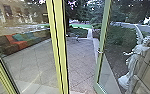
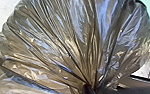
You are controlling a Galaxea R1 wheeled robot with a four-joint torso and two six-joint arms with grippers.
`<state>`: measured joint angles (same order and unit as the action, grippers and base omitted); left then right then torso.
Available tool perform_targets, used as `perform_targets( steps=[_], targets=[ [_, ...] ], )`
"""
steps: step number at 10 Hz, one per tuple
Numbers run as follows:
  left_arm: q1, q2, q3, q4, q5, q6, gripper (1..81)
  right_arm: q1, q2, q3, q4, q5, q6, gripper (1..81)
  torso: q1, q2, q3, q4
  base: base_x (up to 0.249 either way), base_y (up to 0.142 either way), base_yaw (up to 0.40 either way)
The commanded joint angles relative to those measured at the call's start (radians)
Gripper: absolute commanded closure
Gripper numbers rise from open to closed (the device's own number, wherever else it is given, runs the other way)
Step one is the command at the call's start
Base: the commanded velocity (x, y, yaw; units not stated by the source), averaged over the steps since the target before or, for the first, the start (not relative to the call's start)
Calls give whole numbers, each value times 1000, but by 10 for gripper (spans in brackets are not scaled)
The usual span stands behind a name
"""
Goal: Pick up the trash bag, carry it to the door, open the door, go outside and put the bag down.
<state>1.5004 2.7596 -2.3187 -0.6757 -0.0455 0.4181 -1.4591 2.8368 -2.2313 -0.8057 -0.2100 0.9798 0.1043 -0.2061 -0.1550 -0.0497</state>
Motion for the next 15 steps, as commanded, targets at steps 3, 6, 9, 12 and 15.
perform_targets(
  steps=[3,6,9,12,15],
  targets=[
    [-48,-15,9,7,79,4,811,58,3,19,-12,-41,-4,10,0,0,0,0,0,0,0],
    [-50,-17,9,5,79,2,811,55,5,21,-12,-40,-4,10,0,0,0,0,0,0,0],
    [-50,-18,7,2,79,1,811,53,8,23,-13,-42,-4,10,0,0,0,0,0,0,0],
    [-50,-17,7,2,81,1,811,52,8,21,-13,-40,-6,10,0,0,0,0,0,0,-80],
    [-51,-17,7,1,82,1,811,50,11,18,-13,-40,-6,10,-1,0,0,0,0,0,-229]
  ],
)
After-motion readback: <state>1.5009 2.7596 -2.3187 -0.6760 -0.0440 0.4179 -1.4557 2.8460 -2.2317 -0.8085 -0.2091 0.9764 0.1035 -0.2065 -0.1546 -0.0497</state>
